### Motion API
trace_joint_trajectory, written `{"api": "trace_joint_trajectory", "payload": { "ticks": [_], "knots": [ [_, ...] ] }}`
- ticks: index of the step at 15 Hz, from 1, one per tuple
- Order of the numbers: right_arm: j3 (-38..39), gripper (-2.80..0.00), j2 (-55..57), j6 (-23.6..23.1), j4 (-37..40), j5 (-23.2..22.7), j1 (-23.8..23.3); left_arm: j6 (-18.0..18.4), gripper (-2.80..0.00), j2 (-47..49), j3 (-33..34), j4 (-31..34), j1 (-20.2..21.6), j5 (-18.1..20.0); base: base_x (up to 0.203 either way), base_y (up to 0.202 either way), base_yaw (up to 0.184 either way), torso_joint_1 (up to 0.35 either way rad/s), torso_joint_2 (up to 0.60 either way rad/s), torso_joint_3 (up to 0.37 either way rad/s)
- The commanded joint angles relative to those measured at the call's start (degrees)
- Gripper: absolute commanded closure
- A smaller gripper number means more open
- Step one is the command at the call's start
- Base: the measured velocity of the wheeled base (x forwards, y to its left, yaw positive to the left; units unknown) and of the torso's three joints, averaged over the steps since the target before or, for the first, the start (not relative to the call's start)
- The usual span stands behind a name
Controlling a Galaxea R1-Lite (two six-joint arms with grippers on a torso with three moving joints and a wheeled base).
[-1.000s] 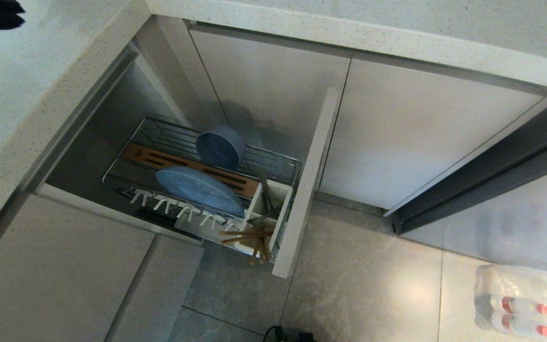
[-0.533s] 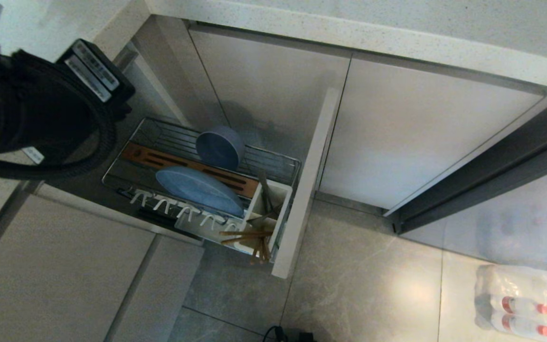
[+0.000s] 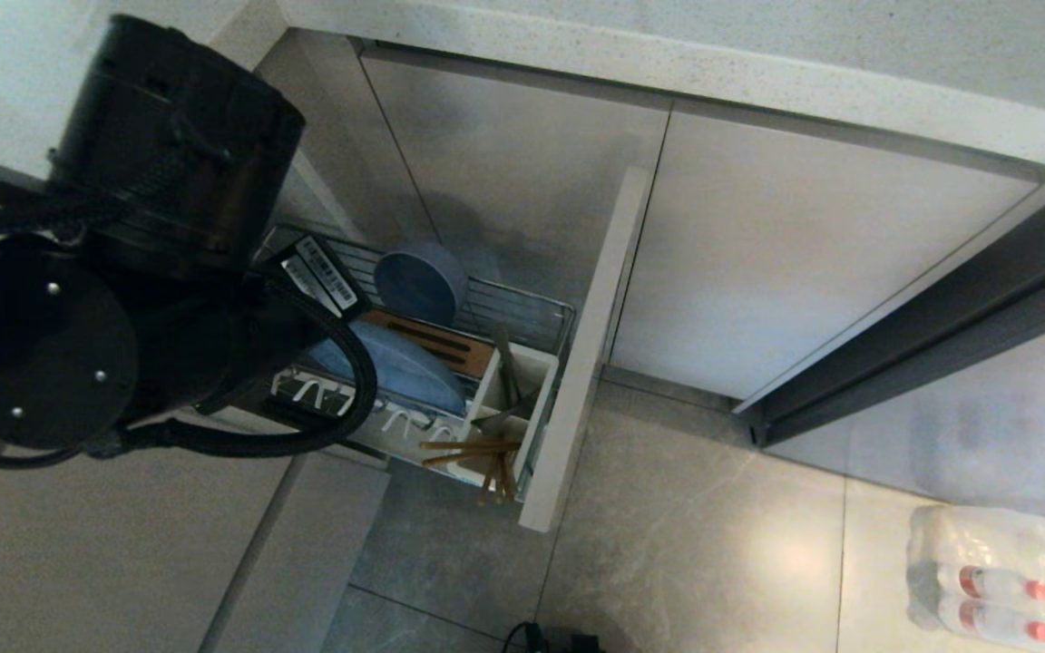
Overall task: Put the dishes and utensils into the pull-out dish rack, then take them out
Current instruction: Take the plate out of the cupboard
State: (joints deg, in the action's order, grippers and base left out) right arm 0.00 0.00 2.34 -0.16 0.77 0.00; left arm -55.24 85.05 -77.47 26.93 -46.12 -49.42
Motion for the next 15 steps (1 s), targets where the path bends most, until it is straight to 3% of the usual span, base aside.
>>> {"api": "trace_joint_trajectory", "payload": {
  "ticks": [1, 4, 9, 10, 15],
  "knots": [
    [0.0, 0.0, 0.09, 0.03, -0.02, 0.02, 0.0, -1.05, 0.0, 0.36, 2.45, 0.33, 1.17, -0.31, 0.0, 0.0, 0.0, 0.0, 0.0, 0.0],
    [0.0, 0.0, 0.09, 0.03, -0.02, 0.02, 0.0, -6.03, 0.0, 0.01, 7.36, 0.26, 4.34, 2.61, 0.0, 0.0, 0.0, 0.0, 0.0, 0.0],
    [0.0, 0.0, 0.09, 0.03, -0.02, 0.02, 0.0, -6.03, 0.0, 0.03, 6.1, -0.21, 3.76, 3.19, 0.0, 0.0, 0.0, 0.0, 0.0, 0.0],
    [0.0, 0.0, 0.09, 0.03, -0.02, 0.02, 0.0, -5.95, -2.8, 0.09, 5.42, -0.21, 3.72, 3.19, 0.0, 0.0, 0.0, 0.0, 0.0, 0.0],
    [0.0, 0.0, 0.09, 0.03, -0.02, 0.02, 0.0, -3.25, -2.8, 5.16, 0.27, -0.83, 2.1, 3.18, 0.0, 0.0, 0.0, 0.0, 0.0, 0.0]
  ]
}}
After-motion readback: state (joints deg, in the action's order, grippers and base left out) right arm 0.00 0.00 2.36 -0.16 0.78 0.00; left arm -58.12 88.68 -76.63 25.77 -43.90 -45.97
